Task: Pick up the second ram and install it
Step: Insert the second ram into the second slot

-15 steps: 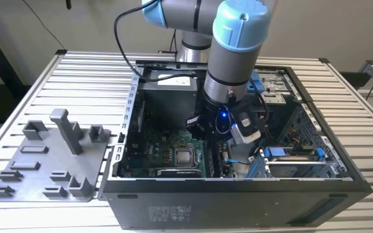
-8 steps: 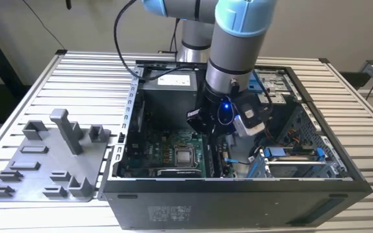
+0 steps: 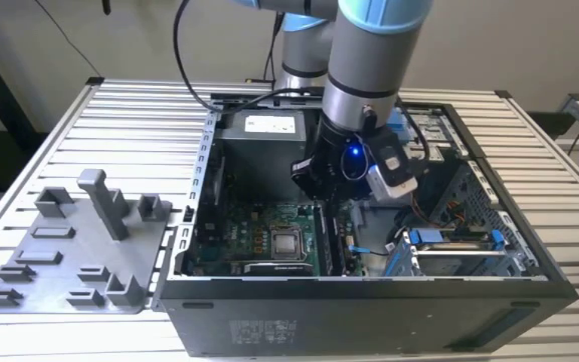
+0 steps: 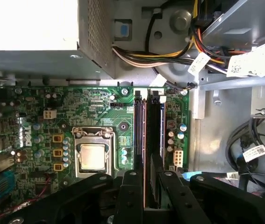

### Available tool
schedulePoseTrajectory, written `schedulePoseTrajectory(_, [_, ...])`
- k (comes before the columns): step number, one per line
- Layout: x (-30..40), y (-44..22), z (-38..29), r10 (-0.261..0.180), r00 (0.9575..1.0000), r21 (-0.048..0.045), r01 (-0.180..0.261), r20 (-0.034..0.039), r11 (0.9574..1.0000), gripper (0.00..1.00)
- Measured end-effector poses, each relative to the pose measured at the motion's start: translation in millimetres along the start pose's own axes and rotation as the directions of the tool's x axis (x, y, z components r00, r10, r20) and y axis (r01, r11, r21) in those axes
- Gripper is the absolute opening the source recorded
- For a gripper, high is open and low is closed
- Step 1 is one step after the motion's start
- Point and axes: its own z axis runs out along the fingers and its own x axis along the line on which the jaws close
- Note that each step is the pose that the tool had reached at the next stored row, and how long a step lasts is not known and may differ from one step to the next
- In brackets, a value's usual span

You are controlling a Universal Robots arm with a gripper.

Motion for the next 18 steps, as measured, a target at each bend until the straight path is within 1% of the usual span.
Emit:
schedulePoseTrajectory(1, [0.0, 0.0, -0.5, 0.000, 1.0000, -0.0001, 0.000, 0.0000, 1.0000, 0.20])
schedulePoseTrajectory(2, [0.0, 0.0, -1.1, 0.000, 1.0000, 0.0000, 0.000, 0.0000, 1.0000, 0.13])
schedulePoseTrajectory(3, [0.0, 0.0, -1.7, 0.000, 1.0000, -0.0001, 0.000, 0.0001, 1.0000, 0.13])
schedulePoseTrajectory(4, [0.0, 0.0, -2.3, 0.000, 1.0000, 0.0000, 0.000, 0.0000, 1.0000, 0.11])
schedulePoseTrajectory(18, [0.0, 0.2, -10.1, 0.000, 1.0000, -0.0001, 0.000, 0.0000, 1.0000, 0.11])
